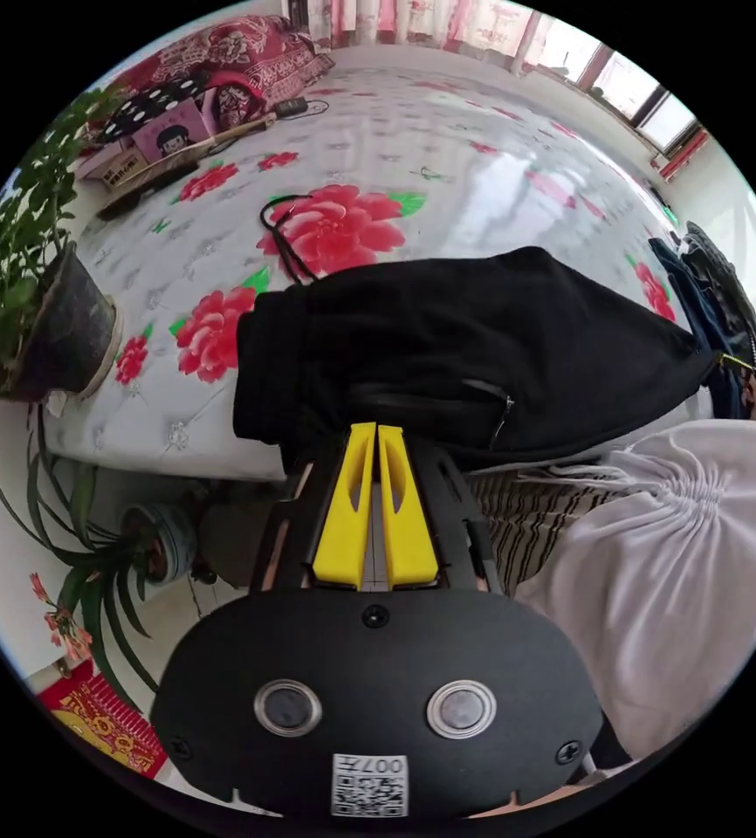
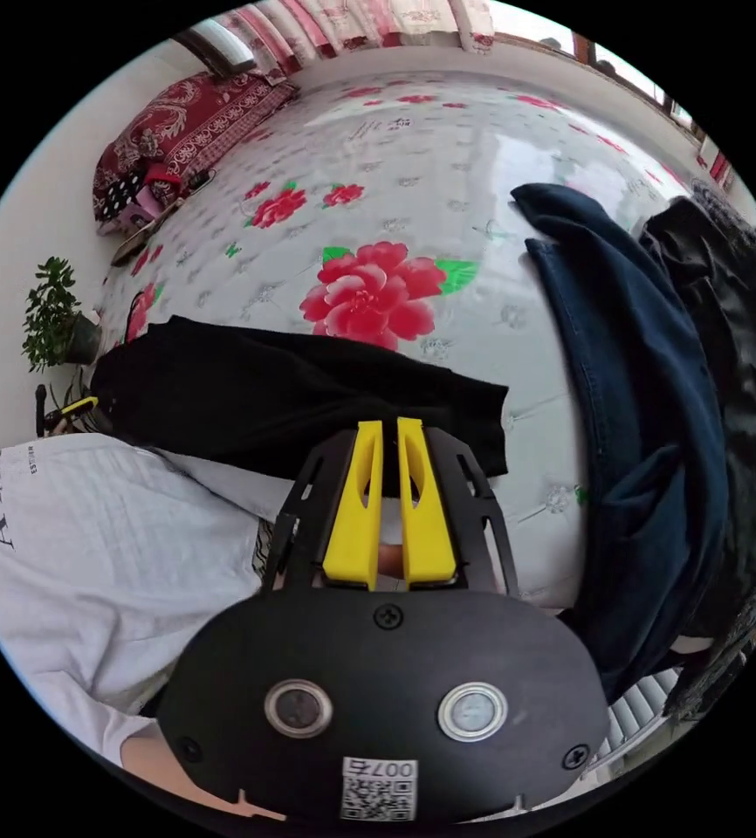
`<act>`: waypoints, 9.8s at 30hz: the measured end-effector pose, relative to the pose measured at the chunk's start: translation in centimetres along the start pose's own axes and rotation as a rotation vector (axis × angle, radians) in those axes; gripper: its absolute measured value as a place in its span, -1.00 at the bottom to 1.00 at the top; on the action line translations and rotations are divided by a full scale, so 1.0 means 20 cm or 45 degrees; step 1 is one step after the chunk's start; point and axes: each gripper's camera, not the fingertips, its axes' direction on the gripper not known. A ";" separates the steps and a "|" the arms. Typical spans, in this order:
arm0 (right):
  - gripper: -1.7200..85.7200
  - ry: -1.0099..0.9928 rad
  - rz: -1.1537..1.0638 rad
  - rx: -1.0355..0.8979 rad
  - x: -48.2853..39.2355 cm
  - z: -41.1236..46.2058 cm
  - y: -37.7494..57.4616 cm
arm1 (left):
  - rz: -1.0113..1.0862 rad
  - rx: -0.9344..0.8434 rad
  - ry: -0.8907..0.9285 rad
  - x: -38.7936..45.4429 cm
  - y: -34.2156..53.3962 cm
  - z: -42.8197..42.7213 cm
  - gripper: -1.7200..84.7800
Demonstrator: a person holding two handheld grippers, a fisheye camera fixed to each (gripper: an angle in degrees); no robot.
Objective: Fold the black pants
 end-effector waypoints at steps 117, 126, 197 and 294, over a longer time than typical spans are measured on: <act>-0.89 -1.212 0.257 -1.053 -3.67 -0.03 -2.48 | -0.343 0.002 -0.304 0.62 0.16 0.53 -0.98; -0.96 -1.196 0.229 -0.887 -3.48 0.00 -2.32 | -0.327 0.017 -0.287 0.60 0.18 0.54 -0.98; -0.87 -0.740 1.137 0.631 -0.36 -0.29 1.23 | -1.571 0.474 0.514 -0.21 1.44 0.47 -0.73; -0.88 -0.801 0.083 -0.202 -1.85 -0.11 -1.90 | -0.053 -0.094 0.433 0.11 -1.68 0.83 -0.78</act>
